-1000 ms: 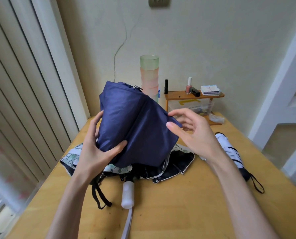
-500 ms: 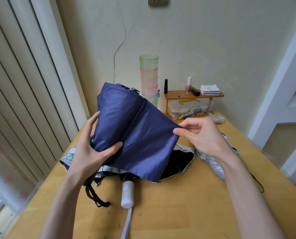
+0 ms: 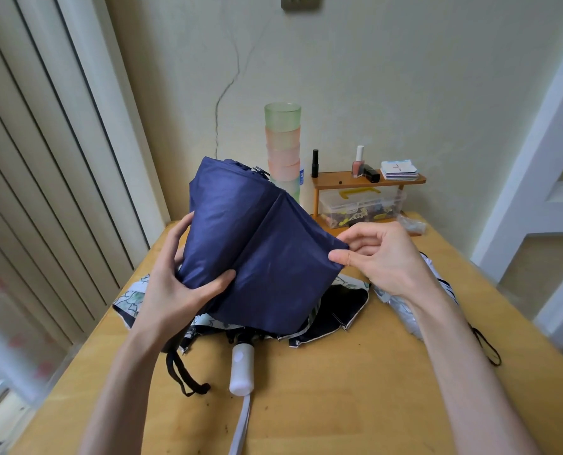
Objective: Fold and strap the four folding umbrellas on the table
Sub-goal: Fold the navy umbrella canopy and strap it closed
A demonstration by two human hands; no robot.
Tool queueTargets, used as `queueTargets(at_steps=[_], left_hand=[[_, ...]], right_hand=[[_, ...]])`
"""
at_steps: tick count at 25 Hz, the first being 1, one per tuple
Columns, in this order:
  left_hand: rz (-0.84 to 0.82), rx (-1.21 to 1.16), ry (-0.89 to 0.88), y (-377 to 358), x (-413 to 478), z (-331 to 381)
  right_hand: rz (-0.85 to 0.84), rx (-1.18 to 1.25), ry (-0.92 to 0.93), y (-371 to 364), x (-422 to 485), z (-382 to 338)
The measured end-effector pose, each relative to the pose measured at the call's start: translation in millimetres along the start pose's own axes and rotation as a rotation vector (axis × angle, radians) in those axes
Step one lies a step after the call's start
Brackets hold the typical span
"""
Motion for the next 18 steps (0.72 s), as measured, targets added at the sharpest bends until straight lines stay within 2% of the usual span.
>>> queueTargets(at_steps=[4, 9, 13, 16, 18], left_hand=[[0.028, 0.011, -0.004, 0, 1, -1], [0.080, -0.013, 0.020, 2, 2, -3], [0.094, -0.066, 0.057, -9, 1, -1], [0.113, -0.074, 0.066, -13, 2, -1], [0.153, -0.063, 0.059, -11, 2, -4]], right_hand=[[0.021, 0.072, -0.007, 1, -1, -2], [-0.051, 0.167, -0.041, -3, -2, -3], [-0.031, 0.495, -0.138, -20, 1, 5], [0.065, 0.475, -0.211, -26, 3, 18], [0.191, 0.404, -0.110, -23, 3, 17]])
Point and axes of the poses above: each hand's wrist, its own x-axis towards the middle knuckle, its own y-axis out of the back of the hand, z = x × y, the point moved 9 cm from there along x, towards the middle knuckle, and after that the axes turned 7 degrees about -y, right-handed, at the moved point
